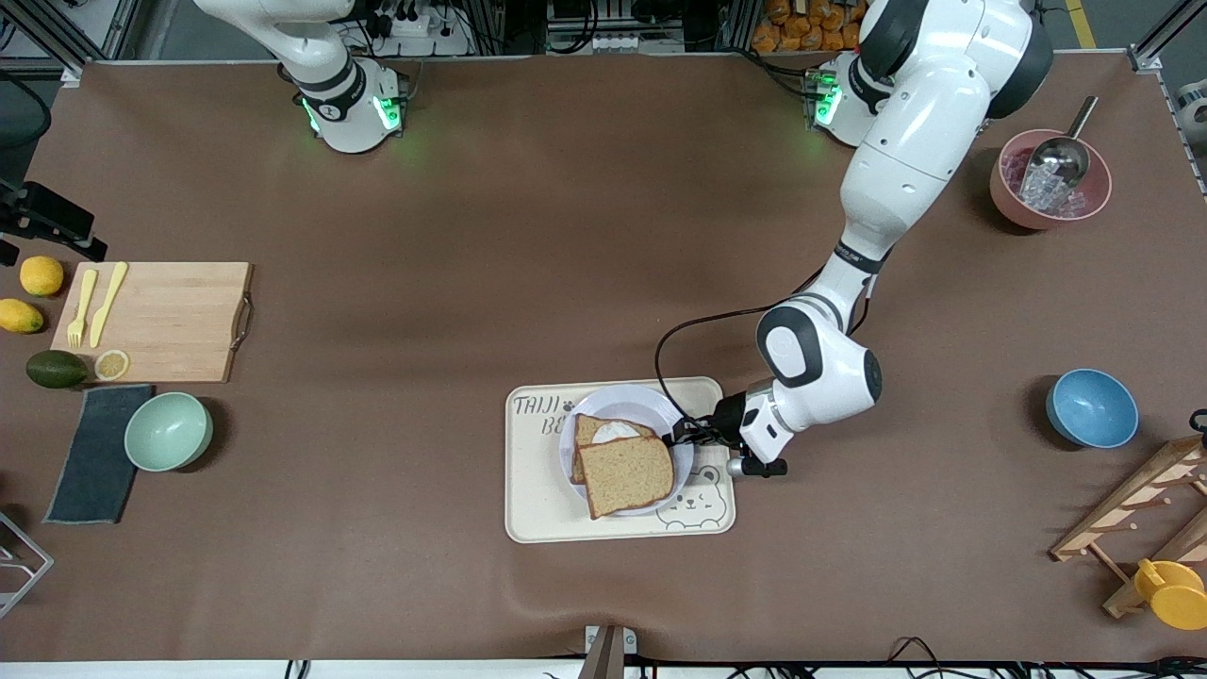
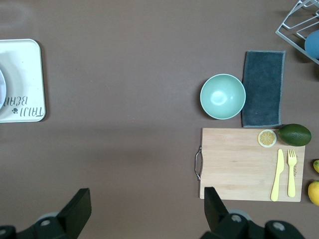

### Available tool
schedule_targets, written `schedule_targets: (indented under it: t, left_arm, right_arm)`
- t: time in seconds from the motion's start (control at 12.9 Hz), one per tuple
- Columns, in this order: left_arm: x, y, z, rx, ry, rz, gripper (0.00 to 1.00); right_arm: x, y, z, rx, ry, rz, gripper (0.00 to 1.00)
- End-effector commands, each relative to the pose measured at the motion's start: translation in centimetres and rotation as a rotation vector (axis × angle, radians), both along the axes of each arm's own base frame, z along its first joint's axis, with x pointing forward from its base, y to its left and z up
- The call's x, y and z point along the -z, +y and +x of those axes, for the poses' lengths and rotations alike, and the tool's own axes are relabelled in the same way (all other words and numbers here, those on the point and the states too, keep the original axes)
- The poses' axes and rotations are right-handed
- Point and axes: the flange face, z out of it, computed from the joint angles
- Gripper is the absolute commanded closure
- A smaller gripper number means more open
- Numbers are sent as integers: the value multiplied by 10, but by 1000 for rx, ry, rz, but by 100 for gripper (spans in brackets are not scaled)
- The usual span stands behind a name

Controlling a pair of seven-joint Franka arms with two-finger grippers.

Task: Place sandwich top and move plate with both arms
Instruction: 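Slide the plate with the left gripper onto the bear tray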

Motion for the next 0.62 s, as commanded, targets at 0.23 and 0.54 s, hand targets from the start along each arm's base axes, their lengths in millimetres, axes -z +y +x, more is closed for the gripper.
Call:
schedule_targets:
  t: [0.23, 0.54]
  left_arm:
    - [-8, -12, 6, 25, -12, 23, 79]
    - [-12, -10, 7, 23, -11, 28, 57]
  right_arm:
    - [0, 2, -3, 39, 8, -5, 0]
    - [1, 3, -3, 40, 9, -4, 0]
